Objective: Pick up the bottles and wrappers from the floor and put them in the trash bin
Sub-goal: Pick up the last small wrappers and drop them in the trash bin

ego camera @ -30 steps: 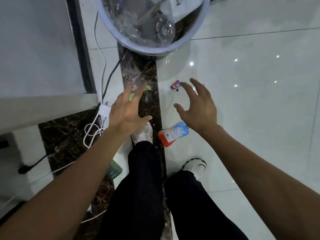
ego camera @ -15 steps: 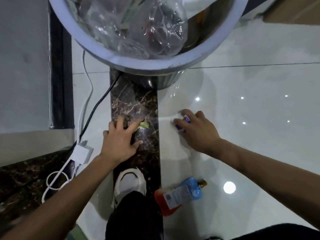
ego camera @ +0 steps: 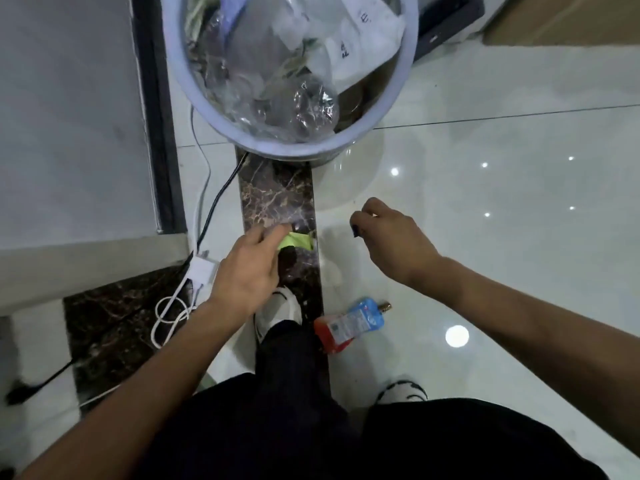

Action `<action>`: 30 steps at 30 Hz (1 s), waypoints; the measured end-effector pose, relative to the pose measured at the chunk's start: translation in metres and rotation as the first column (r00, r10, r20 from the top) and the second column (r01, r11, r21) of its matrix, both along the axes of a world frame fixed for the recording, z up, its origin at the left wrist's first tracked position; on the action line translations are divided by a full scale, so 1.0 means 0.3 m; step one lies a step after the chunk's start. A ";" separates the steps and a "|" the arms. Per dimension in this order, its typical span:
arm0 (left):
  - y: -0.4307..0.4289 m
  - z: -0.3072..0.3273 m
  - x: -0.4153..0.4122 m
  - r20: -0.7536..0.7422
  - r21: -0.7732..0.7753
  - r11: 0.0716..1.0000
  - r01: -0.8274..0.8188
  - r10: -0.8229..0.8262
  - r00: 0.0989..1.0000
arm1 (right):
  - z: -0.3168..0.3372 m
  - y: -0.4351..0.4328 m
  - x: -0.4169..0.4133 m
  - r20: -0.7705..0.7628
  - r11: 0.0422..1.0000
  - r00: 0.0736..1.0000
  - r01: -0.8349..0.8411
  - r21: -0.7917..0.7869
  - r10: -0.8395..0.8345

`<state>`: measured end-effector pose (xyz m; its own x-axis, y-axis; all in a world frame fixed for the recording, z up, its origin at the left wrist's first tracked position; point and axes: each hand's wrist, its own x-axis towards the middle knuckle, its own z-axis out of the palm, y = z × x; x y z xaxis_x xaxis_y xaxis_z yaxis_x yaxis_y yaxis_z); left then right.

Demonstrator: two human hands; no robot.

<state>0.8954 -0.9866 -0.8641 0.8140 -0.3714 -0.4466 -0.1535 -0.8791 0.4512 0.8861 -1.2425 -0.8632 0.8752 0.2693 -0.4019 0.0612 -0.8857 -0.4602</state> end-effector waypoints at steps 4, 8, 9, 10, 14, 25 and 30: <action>-0.002 0.351 -0.064 0.002 -0.056 0.998 0.026 -0.026 1.000 | 0.312 0.055 -0.083 -0.029 0.994 0.994 0.104 0.045 -0.103; 0.029 0.651 -0.062 -0.019 -0.071 0.996 -0.063 0.061 0.998 | 0.623 0.083 -0.105 -0.035 0.966 0.971 0.239 0.102 -0.236; 0.033 0.717 -0.045 -0.008 -0.077 0.994 -0.076 0.075 0.997 | 0.691 0.087 -0.097 -0.031 0.952 0.960 0.282 0.123 -0.280; 0.037 0.775 -0.023 0.017 -0.082 0.993 -0.080 0.082 0.997 | 0.754 0.092 -0.086 -0.022 0.933 0.945 0.327 0.147 -0.328; 0.058 0.928 0.080 0.090 -0.097 0.991 -0.091 0.100 0.991 | 0.924 0.110 -0.026 0.001 0.848 0.868 0.486 0.213 -0.497; 0.060 0.840 0.385 -0.159 -0.171 0.896 -0.411 0.386 0.908 | 0.764 0.054 0.378 -0.018 0.733 0.747 0.656 0.178 -0.664; 0.064 0.713 0.488 -0.258 -0.241 0.815 -0.526 0.469 0.845 | 0.656 0.045 0.627 0.004 0.720 0.732 0.670 0.183 -0.682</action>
